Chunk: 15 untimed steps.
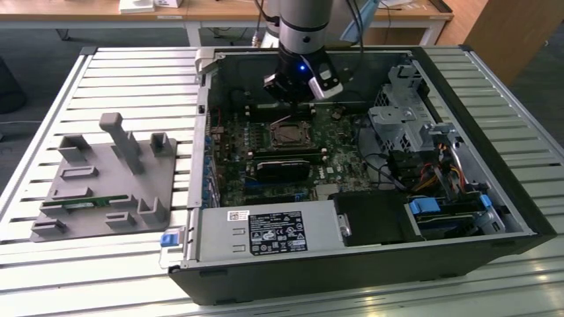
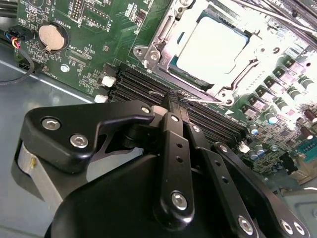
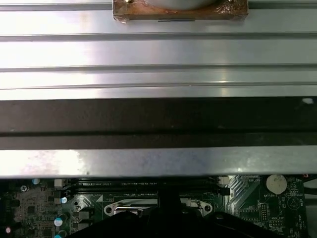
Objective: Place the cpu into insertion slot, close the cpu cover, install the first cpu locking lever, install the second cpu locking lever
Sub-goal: 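Install the first cpu locking lever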
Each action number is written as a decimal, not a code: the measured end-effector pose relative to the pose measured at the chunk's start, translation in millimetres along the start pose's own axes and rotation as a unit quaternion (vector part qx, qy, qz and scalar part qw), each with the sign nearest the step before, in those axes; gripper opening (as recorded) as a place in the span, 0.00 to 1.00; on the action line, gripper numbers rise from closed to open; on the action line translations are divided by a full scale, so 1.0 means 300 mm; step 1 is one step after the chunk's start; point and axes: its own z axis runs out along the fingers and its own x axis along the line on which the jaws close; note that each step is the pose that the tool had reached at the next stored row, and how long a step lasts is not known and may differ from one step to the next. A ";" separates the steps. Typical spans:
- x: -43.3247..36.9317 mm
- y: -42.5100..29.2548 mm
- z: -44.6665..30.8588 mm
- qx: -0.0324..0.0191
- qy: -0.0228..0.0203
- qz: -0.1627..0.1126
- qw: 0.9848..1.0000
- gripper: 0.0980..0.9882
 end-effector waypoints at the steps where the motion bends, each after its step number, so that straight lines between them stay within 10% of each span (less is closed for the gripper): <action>1: -0.001 0.000 0.002 0.000 0.000 0.000 1.000 0.01; 15: -0.022 -0.004 0.035 0.000 0.003 0.000 1.000 0.01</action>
